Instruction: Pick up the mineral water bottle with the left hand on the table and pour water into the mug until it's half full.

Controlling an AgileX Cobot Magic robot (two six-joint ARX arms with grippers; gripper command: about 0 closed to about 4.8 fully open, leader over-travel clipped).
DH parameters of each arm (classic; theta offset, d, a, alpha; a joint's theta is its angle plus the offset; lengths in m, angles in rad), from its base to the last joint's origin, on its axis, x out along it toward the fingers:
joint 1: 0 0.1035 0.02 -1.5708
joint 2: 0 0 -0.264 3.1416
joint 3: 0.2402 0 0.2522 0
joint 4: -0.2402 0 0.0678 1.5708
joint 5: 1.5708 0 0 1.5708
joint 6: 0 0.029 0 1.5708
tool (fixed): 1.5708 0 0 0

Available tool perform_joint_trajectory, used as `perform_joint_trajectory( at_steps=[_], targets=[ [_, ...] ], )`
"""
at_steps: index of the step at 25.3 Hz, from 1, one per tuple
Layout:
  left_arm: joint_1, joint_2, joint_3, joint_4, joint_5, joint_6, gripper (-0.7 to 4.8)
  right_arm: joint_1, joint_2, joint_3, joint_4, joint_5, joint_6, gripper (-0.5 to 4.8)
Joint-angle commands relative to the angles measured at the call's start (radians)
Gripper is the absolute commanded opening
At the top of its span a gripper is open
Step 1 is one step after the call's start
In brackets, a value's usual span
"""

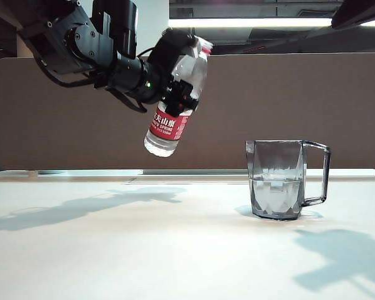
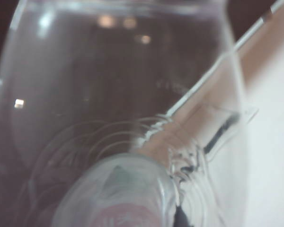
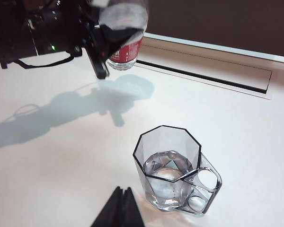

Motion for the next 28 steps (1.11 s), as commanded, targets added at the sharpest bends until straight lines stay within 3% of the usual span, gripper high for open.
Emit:
perform_joint_trajectory(
  at_steps=[1,2,5,17,28],
  targets=[
    [0.002,-0.026,0.005,0.058,0.007,-0.144,1.82,0.000,-0.003,0.005,0.014,0.001,-0.004,-0.08],
    [0.007,-0.032,0.001,0.072,0.007,-0.197,1.82,0.000,-0.003,0.004,0.014,0.002,-0.004,-0.08],
    [0.010,-0.042,-0.020,0.102,0.007,-0.253,1.82,0.000,-0.003,0.004,0.014,0.001,-0.004,-0.08],
    [0.045,-0.204,-0.262,0.162,0.006,-0.396,1.82,0.000,-0.003,0.004,0.015,0.002,-0.004,-0.08],
    [0.076,-0.351,-0.531,0.224,0.006,-0.441,1.82,0.000,-0.003,0.004,0.015,0.001,-0.004,-0.08]
  ],
)
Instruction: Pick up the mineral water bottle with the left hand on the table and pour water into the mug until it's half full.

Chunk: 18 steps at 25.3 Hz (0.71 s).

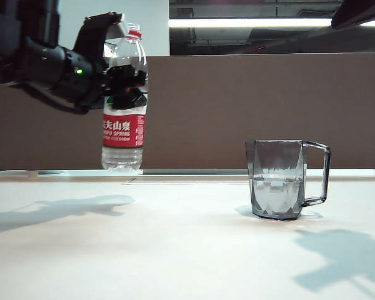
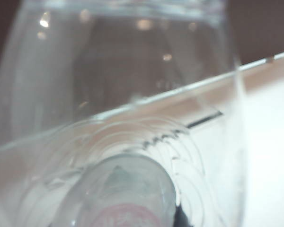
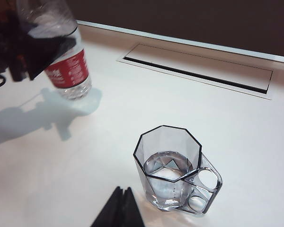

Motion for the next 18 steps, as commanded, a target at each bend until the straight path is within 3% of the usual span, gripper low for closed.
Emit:
perform_joint_trajectory(
  at_steps=[1,6,10,18],
  targets=[
    [-0.002,-0.030,-0.065,0.087,0.004,-0.031,1.82,0.000,-0.003,0.004,0.015,0.002,-0.004,-0.08],
    [-0.002,-0.030,-0.170,0.223,0.004,-0.076,1.82,0.000,-0.003,0.004,0.015,0.001,-0.004,-0.08],
    [-0.002,-0.029,-0.209,0.225,0.004,-0.124,1.82,0.000,-0.003,0.004,0.014,0.002,-0.004,-0.08],
    [-0.003,-0.016,-0.224,0.230,0.004,-0.126,1.82,0.000,-0.003,0.004,0.014,0.002,-0.004,-0.08]
  ],
)
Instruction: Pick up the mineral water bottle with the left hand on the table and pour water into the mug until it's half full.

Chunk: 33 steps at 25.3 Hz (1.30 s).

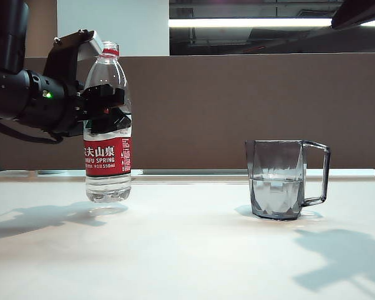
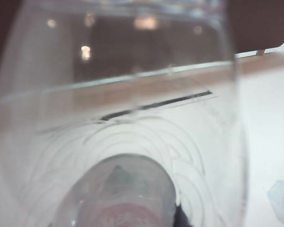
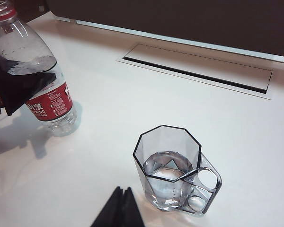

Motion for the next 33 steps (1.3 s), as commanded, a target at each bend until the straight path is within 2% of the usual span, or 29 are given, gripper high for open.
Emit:
perform_joint_trajectory(
  at_steps=[1,7,28,29,31,32,33],
  targets=[
    [-0.003,0.007,0.003,0.042,0.004,-0.006,1.82,0.000,-0.003,0.004,0.014,0.001,-0.004,-0.08],
    [-0.003,0.063,0.003,0.050,0.004,-0.006,1.82,0.001,-0.003,0.004,0.014,0.001,-0.004,-0.08],
    [-0.003,0.064,0.003,0.050,0.004,-0.007,1.88,0.001,-0.003,0.004,0.014,0.001,-0.004,-0.08],
    [-0.003,0.064,0.003,0.050,0.004,-0.007,1.97,0.001,-0.003,0.004,0.014,0.001,-0.004,-0.08],
    [-0.003,0.064,0.003,0.050,0.004,-0.007,2.74,0.001,-0.003,0.004,0.014,0.001,-0.004,-0.08],
    [-0.003,0.064,0.003,0.050,0.004,-0.007,3.96,0.000,-0.003,0.004,0.014,0.001,-0.004,-0.08],
    [-0.003,0.063,0.003,0.050,0.004,-0.007,4.53,0.000,-0.003,0.004,0.014,0.001,-0.004,-0.08]
  ],
)
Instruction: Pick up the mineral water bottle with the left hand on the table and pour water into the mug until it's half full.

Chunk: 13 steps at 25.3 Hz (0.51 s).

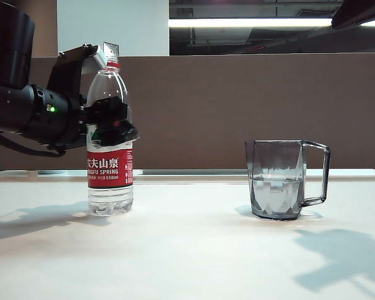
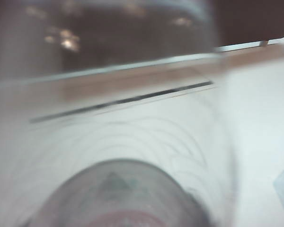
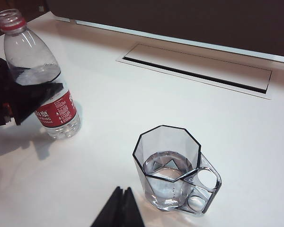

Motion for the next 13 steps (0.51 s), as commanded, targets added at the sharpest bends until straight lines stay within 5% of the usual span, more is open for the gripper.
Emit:
perform_joint_trajectory(
  at_steps=[1,13],
  targets=[
    [-0.001,-0.003,0.002,0.018,0.005,-0.004,4.58,0.001,-0.003,0.004,0.015,0.002,-0.004,-0.08],
    [-0.001,-0.110,0.001,-0.144,0.005,-0.003,4.58,0.000,-0.003,0.004,0.015,0.002,-0.004,-0.08]
  ],
)
